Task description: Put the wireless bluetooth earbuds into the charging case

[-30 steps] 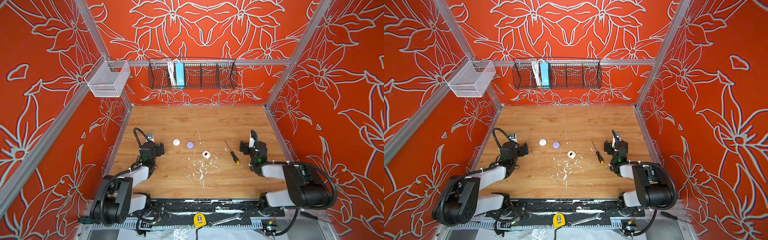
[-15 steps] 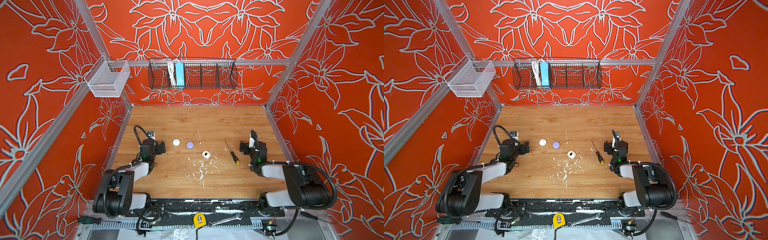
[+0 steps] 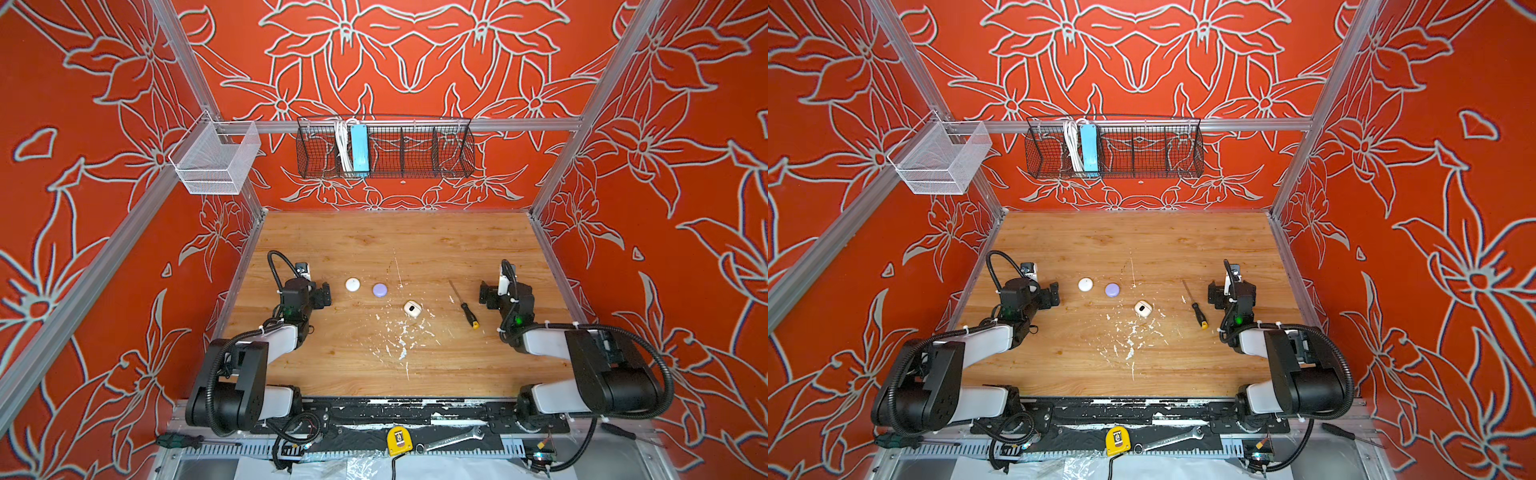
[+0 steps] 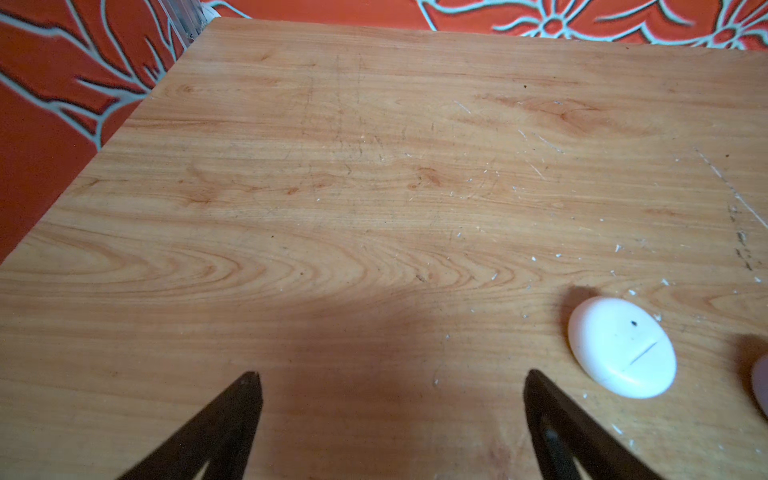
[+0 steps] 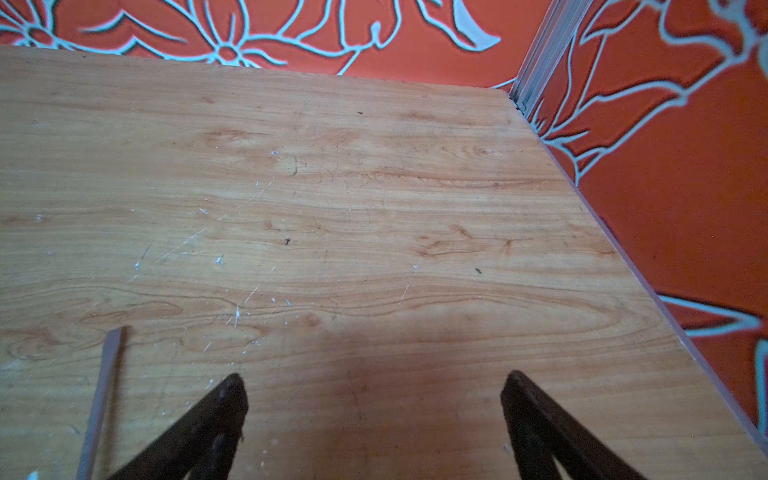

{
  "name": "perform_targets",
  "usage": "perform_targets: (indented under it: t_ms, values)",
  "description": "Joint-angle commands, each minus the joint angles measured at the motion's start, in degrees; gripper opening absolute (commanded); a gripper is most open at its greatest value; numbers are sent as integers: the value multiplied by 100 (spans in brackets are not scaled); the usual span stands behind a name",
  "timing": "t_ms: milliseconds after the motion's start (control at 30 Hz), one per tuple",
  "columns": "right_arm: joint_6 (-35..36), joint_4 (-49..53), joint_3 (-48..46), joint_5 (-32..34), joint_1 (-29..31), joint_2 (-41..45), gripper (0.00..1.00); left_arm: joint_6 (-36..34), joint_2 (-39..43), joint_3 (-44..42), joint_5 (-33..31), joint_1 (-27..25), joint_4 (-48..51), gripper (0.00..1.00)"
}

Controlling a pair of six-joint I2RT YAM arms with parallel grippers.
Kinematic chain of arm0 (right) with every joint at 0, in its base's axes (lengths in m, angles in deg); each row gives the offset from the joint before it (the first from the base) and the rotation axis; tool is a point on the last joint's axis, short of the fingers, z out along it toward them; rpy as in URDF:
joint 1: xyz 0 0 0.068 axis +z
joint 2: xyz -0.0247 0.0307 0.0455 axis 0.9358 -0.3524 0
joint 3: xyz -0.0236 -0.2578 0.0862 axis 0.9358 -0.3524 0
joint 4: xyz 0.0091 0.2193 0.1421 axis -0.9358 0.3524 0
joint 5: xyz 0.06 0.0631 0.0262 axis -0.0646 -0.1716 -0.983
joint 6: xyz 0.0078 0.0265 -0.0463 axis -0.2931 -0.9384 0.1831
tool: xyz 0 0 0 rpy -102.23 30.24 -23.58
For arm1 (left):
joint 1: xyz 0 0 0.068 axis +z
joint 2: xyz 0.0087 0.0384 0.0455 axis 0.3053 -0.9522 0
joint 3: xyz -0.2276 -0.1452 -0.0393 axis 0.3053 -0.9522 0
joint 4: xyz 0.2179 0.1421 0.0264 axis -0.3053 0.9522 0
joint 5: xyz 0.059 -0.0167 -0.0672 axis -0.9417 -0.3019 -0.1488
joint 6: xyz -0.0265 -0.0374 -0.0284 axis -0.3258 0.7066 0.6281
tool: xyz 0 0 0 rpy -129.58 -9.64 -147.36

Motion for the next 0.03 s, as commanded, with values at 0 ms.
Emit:
perform_targets:
  t_ms: [0]
  values:
    - [107, -258, -19, -200, -37, 68, 98, -4, -12, 81, 55, 27, -3, 97]
